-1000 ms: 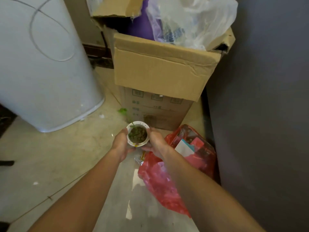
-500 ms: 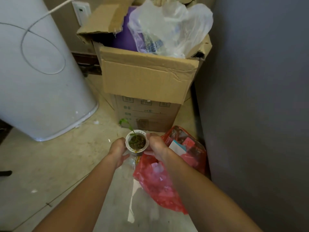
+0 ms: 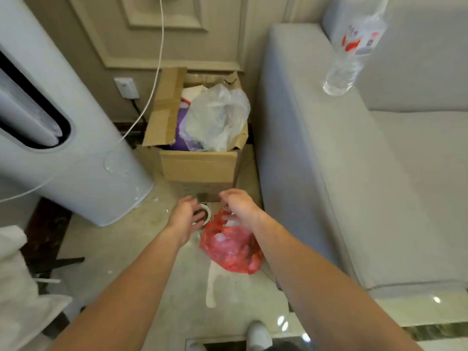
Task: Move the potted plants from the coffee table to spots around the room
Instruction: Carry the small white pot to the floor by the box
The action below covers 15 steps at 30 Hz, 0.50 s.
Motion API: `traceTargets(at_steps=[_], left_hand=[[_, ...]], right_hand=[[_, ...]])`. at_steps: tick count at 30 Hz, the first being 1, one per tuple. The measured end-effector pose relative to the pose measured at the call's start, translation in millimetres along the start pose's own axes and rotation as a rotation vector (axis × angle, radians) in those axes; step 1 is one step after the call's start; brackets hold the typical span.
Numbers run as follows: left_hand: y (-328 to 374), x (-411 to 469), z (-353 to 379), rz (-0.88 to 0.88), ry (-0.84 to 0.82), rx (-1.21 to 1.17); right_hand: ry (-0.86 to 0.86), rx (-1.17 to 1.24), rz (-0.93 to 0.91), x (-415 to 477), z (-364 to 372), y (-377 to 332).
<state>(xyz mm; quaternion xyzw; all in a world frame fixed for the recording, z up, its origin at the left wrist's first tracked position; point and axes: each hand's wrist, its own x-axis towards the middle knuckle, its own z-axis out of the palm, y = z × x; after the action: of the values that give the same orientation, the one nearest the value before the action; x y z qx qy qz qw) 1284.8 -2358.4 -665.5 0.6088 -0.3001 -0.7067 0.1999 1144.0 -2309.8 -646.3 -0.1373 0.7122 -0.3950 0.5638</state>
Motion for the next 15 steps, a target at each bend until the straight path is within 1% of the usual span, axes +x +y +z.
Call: traceTargets(at_steps=[5, 9, 12, 15], left_hand=[[88, -140, 54, 0.038, -0.118, 0.075], [144, -246, 101, 0.104, -0.198, 0.145], [168, -329, 141, 0.144, -0.236, 0.174], [172, -406, 183, 0.176, -0.281, 0.191]], right_hand=[[0.017, 0.058, -0.046, -138, -44, -98], [0.044, 0.085, -0.128, -241, -87, -162], [0.053, 0.139, -0.217, -320, -130, -196], [0.079, 0.187, -0.293, -392, -184, -210]])
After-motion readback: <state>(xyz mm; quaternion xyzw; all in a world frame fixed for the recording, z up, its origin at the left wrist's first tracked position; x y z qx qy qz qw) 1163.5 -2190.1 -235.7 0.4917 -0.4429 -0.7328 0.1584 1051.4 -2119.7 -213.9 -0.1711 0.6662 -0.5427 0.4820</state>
